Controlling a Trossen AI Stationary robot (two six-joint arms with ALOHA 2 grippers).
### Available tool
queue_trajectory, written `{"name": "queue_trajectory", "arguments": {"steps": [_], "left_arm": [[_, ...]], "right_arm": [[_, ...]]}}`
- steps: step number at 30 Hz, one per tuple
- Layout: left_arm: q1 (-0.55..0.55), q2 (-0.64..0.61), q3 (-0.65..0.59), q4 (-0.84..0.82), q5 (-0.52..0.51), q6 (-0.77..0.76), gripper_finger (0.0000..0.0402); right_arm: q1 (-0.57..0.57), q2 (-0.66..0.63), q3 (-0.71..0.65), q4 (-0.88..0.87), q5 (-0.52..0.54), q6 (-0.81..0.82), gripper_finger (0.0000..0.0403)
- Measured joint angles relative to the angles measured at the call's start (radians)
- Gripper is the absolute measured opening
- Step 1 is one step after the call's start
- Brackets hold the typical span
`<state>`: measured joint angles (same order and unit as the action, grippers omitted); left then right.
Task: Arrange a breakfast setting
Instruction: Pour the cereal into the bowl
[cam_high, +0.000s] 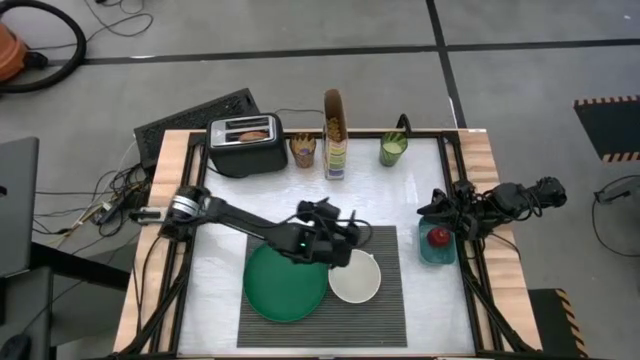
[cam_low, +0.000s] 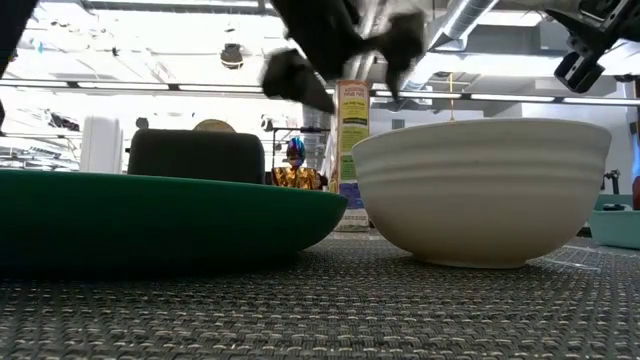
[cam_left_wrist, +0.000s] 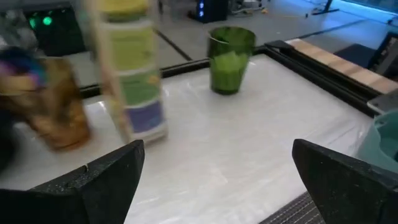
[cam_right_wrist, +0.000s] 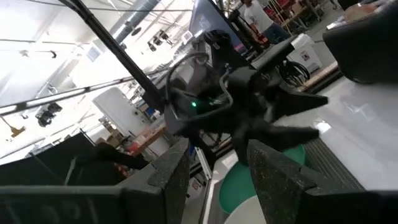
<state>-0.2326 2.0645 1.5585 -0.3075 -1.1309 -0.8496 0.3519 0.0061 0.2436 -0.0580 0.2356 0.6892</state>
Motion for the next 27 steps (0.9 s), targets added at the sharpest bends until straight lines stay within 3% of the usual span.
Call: {"name": "queue_trajectory", "arguments": {"steps": [4, 9, 13, 27], "left_arm": [[0.027, 0.082, 0.000, 0.161, -0.053, 0.124, 0.0394], [0.071, 0.170, 0.000, 0.203, -0.113, 0.088, 0.0394], [0.119, 0.222, 0.000, 0.224, -0.087, 0.038, 0.0394], [0.295, 0.247, 0.000, 0.318, -0.015, 0.130, 0.0394]], "right_arm": [[0.000, 0.005, 0.000, 0.000, 0.000, 0.018, 0.0189], [0.000, 0.006, 0.000, -0.001, 0.000, 0.019, 0.0188], [0.000, 0.006, 0.000, -0.004, 0.002, 0.021, 0.0188], [0.000, 0.006, 0.000, -0.018, 0.004, 0.010, 0.0189]]}}
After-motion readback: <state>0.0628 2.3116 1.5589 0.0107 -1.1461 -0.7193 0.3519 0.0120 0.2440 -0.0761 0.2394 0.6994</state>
